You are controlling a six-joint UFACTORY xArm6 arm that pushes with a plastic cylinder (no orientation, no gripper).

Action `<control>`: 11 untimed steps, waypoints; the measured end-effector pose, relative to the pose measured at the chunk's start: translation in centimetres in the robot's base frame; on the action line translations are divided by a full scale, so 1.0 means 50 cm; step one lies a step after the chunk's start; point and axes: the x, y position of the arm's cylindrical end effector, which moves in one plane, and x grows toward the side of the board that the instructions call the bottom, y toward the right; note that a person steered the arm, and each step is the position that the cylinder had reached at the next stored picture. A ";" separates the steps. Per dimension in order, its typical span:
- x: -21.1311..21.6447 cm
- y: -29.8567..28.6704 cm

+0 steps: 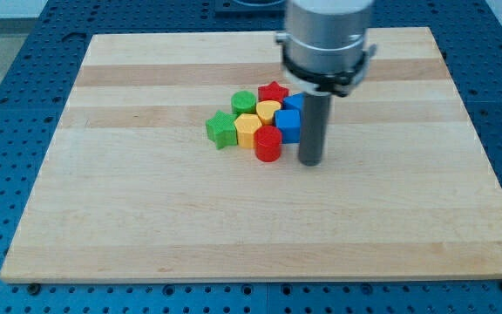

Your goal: Push the group of blocks from the right side

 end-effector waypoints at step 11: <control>-0.118 -0.086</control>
